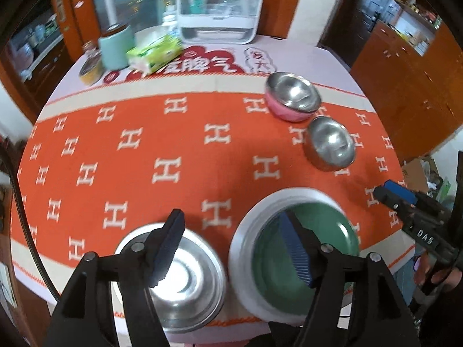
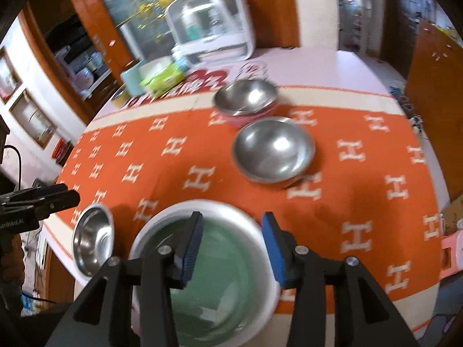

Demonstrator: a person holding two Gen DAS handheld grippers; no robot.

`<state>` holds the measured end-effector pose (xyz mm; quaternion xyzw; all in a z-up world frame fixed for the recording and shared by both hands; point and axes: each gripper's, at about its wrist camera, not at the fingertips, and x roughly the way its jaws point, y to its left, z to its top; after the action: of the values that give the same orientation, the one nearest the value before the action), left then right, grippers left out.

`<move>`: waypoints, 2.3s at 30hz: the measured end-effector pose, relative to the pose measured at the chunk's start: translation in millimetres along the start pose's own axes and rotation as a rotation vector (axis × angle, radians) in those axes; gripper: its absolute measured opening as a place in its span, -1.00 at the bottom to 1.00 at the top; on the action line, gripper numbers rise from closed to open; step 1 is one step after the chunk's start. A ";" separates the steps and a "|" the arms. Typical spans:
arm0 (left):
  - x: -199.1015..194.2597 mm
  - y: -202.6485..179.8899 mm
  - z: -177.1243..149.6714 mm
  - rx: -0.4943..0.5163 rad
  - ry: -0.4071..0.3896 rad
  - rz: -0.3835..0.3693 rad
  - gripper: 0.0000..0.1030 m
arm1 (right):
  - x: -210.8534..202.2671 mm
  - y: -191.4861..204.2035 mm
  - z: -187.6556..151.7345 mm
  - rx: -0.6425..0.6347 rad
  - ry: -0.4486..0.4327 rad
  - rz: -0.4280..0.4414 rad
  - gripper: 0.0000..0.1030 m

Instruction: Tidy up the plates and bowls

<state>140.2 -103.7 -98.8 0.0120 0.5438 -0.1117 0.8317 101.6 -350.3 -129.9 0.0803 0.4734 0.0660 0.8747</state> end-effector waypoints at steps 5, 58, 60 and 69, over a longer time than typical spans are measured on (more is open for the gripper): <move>2.9 -19.5 30.9 0.022 -0.022 -0.005 0.33 | -15.7 -28.1 24.8 0.017 -0.047 -0.034 -0.15; 175.5 -48.5 164.7 -0.032 0.044 -0.111 0.26 | 139.0 -67.7 124.4 0.194 -0.042 0.173 -0.02; 180.0 -48.0 164.7 -0.034 0.054 -0.119 0.18 | 142.6 -68.4 123.1 0.195 -0.033 0.178 -0.09; 195.4 -52.0 161.9 -0.037 0.085 -0.137 -0.17 | 155.8 -69.6 120.0 0.205 -0.004 0.192 -0.39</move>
<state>350.8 -211.1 -204.6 -0.0360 0.5800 -0.1577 0.7984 289.6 -397.9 -206.7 0.2141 0.4659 0.1005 0.8526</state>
